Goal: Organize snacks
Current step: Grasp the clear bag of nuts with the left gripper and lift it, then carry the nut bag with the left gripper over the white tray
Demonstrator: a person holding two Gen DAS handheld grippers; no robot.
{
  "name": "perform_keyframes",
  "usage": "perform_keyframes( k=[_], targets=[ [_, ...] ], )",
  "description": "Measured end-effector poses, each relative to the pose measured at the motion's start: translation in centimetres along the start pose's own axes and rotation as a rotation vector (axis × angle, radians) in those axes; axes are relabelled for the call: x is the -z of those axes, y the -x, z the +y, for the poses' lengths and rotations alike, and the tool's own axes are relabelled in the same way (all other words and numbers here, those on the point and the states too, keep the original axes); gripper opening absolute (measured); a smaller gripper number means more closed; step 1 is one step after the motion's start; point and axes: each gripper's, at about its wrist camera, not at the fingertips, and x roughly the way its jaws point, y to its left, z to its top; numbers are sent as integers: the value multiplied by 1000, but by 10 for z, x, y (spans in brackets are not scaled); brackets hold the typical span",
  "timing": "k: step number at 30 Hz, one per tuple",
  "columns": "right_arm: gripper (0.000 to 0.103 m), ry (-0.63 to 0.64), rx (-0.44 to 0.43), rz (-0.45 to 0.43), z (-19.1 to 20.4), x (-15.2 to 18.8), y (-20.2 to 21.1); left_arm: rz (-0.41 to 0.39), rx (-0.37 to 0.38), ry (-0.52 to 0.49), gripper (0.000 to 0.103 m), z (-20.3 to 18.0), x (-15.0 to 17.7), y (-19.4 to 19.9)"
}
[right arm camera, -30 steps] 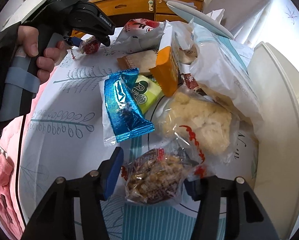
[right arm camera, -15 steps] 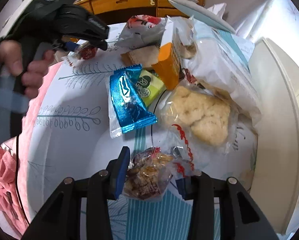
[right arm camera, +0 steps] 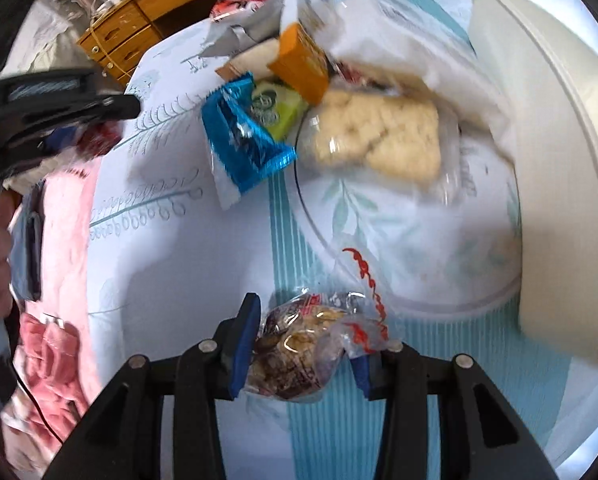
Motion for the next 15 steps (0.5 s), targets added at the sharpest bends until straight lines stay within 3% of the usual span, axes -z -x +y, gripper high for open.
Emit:
perform_keyframes(
  k=[7, 15],
  targets=[
    [41, -73, -48, 19, -2, 30, 21, 7, 45, 17, 46, 5, 41, 46],
    [41, -67, -81, -35, 1, 56, 62, -3, 100, 40, 46, 8, 72, 90]
  ],
)
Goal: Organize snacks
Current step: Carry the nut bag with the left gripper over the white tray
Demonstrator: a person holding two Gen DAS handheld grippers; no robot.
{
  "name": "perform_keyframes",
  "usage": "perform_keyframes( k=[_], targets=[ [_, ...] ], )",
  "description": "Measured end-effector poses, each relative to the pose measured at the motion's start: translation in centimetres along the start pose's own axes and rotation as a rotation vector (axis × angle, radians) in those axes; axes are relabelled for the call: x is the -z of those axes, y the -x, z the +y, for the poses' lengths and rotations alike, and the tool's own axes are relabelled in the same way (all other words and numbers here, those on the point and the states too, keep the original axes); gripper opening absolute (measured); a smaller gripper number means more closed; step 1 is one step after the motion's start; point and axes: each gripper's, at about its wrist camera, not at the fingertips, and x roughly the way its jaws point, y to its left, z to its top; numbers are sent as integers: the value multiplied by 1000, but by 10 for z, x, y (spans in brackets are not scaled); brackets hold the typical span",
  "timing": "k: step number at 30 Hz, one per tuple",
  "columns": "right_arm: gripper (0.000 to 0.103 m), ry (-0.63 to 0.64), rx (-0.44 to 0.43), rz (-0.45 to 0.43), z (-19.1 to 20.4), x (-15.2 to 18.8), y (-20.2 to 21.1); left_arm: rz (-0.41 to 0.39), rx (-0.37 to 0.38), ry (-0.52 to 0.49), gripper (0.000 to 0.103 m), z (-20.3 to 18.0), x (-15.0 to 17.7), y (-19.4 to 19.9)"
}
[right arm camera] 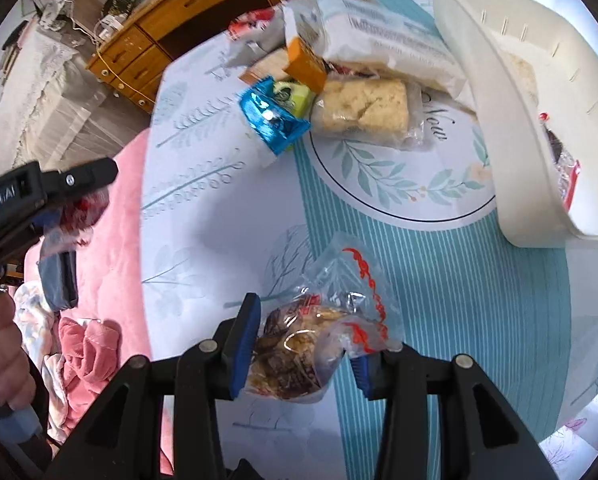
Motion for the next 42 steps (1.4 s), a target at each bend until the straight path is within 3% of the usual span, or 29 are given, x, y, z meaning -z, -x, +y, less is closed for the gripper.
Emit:
perform_keyframes(
  k=[13, 19, 30, 42],
  targets=[
    [41, 80, -34, -136, 7, 1, 56, -91, 58, 45, 46, -12, 34, 56],
    [41, 212, -16, -219, 2, -7, 83, -134, 67, 99, 46, -35, 49, 67],
    [41, 430, -31, -327, -37, -17, 127, -239, 58, 191, 46, -109, 65, 80],
    [42, 524, 16, -413, -108, -31, 159, -287, 78, 187, 46, -196, 53, 61]
  ],
)
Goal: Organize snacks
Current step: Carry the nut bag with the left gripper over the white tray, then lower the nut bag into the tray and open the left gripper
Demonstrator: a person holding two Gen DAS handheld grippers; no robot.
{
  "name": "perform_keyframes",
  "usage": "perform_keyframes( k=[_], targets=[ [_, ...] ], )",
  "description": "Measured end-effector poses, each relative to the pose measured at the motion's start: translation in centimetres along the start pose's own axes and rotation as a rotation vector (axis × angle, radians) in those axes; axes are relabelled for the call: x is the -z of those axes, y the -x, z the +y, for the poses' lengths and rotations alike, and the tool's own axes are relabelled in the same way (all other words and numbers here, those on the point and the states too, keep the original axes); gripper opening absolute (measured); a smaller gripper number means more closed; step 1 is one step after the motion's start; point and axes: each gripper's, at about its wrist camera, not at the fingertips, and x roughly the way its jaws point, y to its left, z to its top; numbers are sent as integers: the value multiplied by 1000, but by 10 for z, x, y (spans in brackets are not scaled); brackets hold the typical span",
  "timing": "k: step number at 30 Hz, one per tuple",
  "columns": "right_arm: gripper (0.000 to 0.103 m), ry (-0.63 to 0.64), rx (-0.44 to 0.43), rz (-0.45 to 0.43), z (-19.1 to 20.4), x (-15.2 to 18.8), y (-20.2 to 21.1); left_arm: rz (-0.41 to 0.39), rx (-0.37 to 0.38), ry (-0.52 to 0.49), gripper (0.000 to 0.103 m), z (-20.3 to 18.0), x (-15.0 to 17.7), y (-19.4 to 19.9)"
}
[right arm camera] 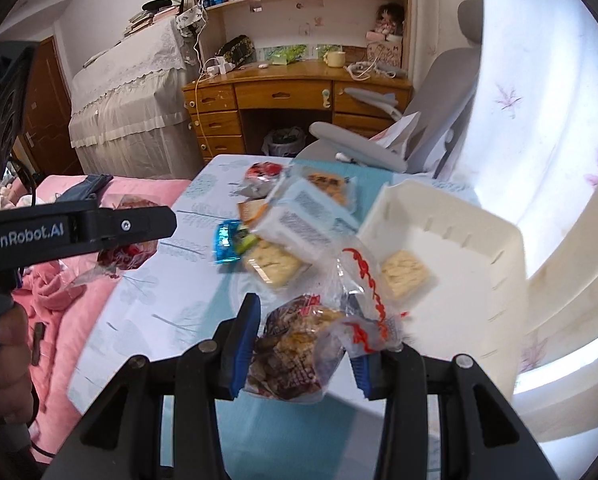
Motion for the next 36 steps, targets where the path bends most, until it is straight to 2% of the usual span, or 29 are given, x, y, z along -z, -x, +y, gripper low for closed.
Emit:
perform_keyframes(
  k=[10, 18, 20, 23, 25, 29, 36],
  targets=[
    [42, 30, 80, -31, -64, 3, 5, 5, 41, -47, 47, -67, -5, -36],
    [42, 20, 108, -15, -102, 6, 0, 46, 54, -78, 48, -102, -5, -68],
    [42, 14, 110, -5, -109, 7, -2, 49, 49, -80, 50, -106, -5, -72],
    [42, 7, 114, -3, -116, 9, -4, 58, 25, -71, 73, -111, -5, -78],
    [43, 7, 124, -1, -118, 10, -6, 55, 9, -57, 74, -110, -4, -79],
    [60, -9, 121, 18, -123, 11, -10, 77, -11, -37, 74, -105, -4, -82],
    [62, -23, 108, 36, -118, 12, -14, 91, -30, 0, 74, -90, -5, -77]
  ],
)
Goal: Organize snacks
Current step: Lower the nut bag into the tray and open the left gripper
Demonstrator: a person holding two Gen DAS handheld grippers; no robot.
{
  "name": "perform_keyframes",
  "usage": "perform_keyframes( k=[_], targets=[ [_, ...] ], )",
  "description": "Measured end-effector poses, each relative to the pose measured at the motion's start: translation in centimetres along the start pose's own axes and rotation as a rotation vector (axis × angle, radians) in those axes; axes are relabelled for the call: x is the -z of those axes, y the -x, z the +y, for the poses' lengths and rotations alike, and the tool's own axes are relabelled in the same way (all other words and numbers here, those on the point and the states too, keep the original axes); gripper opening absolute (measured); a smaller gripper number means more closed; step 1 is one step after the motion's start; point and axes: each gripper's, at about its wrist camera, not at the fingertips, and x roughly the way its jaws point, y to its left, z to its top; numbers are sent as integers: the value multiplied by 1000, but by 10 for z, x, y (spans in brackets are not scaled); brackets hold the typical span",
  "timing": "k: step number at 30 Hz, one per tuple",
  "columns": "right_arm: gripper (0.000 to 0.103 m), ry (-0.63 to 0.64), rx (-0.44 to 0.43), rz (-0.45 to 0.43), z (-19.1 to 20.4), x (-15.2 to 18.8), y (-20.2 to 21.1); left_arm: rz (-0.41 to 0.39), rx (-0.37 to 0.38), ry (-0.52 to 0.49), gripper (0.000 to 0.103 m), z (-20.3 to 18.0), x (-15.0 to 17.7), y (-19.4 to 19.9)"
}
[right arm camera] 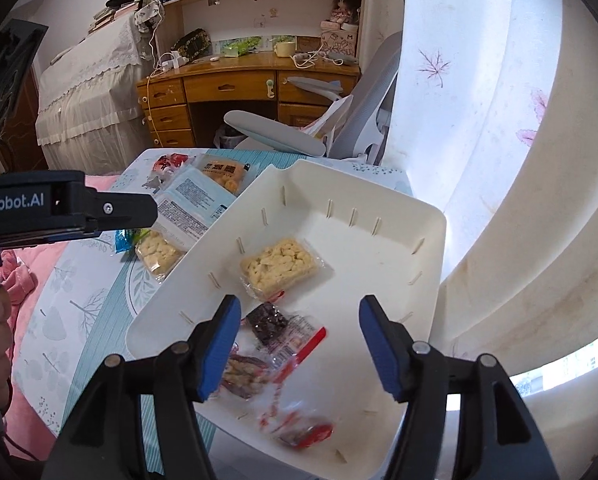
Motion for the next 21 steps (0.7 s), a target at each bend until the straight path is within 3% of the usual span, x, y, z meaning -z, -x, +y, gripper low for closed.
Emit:
perform_keyframes(
  k=[11, 21],
  targets=[
    [63, 3, -41, 18, 29, -1, 1, 62, -24, 20, 74, 32, 13, 15],
    [63, -6, -92, 40, 77, -3, 0, 106, -60, 38, 74, 87, 28, 38]
  ],
)
